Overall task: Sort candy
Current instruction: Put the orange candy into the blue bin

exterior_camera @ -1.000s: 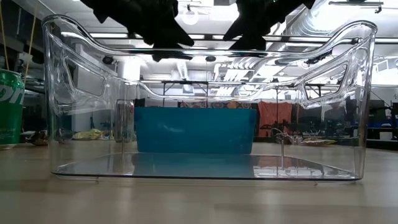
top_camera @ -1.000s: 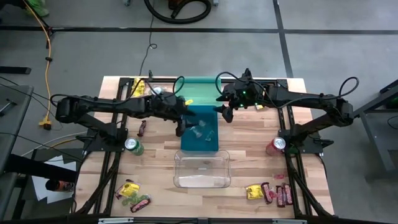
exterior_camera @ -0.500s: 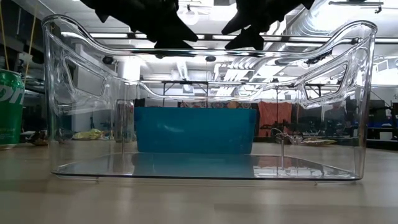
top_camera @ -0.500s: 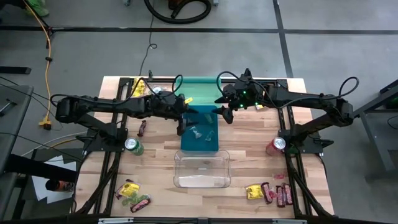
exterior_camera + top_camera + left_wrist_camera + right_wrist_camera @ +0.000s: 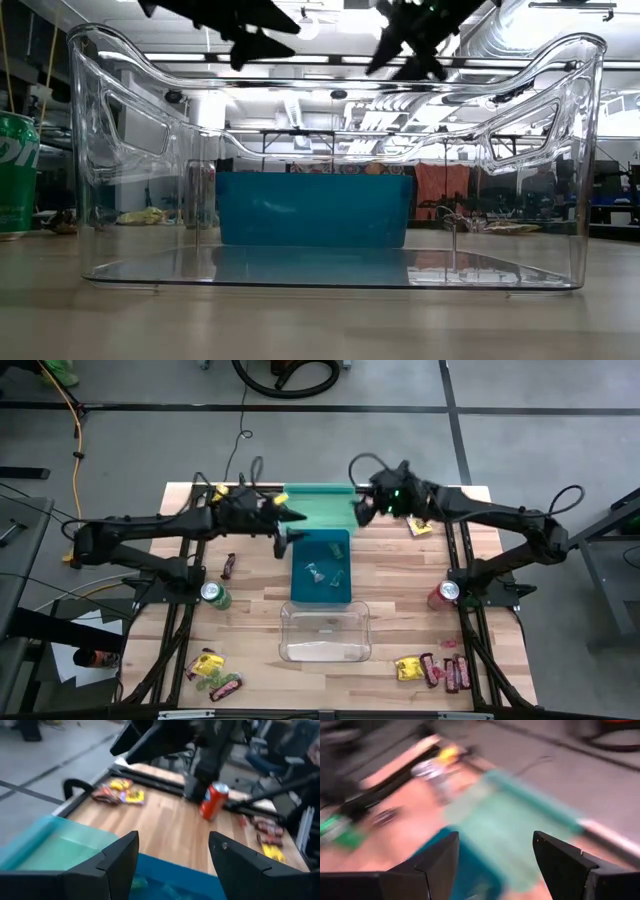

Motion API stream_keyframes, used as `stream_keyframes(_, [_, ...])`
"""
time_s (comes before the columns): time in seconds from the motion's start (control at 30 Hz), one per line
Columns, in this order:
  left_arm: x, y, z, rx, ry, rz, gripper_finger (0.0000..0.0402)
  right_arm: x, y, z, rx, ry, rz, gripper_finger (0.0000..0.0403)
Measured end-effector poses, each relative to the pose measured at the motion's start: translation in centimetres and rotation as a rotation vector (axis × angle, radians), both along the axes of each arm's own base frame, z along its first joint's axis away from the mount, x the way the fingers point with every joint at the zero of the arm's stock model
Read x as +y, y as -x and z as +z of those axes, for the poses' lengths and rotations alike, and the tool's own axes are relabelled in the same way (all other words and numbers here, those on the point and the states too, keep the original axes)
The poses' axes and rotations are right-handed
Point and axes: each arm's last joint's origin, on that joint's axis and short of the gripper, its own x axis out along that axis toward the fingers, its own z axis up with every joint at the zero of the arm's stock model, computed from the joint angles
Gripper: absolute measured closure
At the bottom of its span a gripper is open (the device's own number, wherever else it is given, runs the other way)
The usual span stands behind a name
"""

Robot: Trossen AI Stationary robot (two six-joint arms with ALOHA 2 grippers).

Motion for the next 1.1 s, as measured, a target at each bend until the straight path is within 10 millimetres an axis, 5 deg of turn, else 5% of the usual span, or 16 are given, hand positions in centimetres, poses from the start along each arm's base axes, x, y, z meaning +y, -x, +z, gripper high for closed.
stream_keyframes(0.2, [0.8, 2.2, 1.6, -0.054, 0.054, 0.074, 0.0172, -6.4, 5.3, -0.5, 0.202, -0.055, -0.4, 0.0153])
stream_keyframes(0.43, [0.7, 3.0, 1.4, -0.007, 0.094, 0.091, 0.0172, -13.0, 11.0, -6.3, 0.329, -0.385, -0.725, 0.0153])
stream_keyframes(0.83, [0.6, 3.9, 2.0, -0.03, 0.115, 0.111, 0.0172, -17.8, 10.8, -16.1, 0.491, -0.66, -0.859, 0.0153])
stream_keyframes(1.1, [0.5, 5.0, 2.8, -0.062, 0.083, 0.159, 0.0172, -18.7, 10.3, -18.5, 0.491, -0.68, -0.892, 0.0173])
